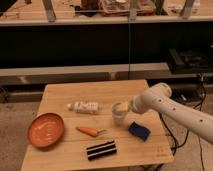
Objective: Pick up the ceramic cup
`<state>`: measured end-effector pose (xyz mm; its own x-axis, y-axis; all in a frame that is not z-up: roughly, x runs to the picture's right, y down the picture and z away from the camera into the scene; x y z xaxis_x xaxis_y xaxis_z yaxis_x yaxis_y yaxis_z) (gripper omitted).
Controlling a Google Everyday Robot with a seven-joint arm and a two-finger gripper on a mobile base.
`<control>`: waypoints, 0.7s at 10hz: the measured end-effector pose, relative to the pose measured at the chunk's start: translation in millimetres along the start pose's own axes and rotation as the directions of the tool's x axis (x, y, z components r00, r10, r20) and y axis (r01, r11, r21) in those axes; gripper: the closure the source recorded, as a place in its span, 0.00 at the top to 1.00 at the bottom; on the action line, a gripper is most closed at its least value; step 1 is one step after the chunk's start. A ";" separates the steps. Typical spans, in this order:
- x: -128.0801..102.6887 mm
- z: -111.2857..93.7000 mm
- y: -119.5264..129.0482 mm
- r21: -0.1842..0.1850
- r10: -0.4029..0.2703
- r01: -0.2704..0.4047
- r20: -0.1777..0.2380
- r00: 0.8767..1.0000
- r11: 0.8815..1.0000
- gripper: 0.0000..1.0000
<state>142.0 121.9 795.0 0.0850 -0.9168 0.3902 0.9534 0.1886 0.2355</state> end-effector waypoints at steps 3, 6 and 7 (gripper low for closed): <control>15.2 14.2 0.4 0.002 0.004 -0.004 -0.004 1.000 1.000 0.80; 9.5 21.7 3.9 0.000 0.009 -0.009 -0.003 1.000 1.000 0.80; 4.6 23.0 6.3 -0.001 0.015 -0.015 -0.004 1.000 1.000 0.80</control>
<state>141.8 126.9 818.8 0.1003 -0.9154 0.3899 0.9523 0.2019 0.2289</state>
